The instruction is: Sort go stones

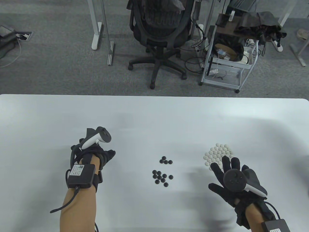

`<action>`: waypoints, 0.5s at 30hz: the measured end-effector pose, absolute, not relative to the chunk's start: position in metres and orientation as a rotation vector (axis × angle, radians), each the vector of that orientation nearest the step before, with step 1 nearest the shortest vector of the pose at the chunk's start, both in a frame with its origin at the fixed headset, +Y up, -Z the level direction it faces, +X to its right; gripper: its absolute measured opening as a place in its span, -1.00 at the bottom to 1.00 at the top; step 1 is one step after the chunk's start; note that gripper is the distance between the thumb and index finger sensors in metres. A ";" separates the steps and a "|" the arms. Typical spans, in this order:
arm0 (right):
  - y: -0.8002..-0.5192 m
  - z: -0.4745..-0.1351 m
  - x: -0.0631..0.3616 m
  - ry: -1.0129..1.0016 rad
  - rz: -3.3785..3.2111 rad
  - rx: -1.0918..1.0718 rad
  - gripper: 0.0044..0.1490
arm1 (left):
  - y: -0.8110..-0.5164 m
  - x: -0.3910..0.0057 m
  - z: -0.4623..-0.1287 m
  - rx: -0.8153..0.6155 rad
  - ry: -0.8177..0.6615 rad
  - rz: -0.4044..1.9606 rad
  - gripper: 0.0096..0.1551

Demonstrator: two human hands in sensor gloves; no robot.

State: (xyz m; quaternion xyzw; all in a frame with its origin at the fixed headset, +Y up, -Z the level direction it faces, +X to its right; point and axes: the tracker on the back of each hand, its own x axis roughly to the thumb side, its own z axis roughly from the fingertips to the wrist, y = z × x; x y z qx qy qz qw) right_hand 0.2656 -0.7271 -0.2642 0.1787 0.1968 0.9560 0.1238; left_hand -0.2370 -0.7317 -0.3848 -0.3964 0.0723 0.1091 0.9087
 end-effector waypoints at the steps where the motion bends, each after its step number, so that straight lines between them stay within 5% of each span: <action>1: -0.726 -0.264 0.266 0.569 2.787 0.523 0.04 | -0.728 -0.233 -0.384 -0.807 0.116 0.249 -0.21; 15: -0.726 -0.263 0.267 0.575 2.775 0.527 0.04 | -0.713 -0.104 -0.352 -0.891 -0.429 0.074 -0.22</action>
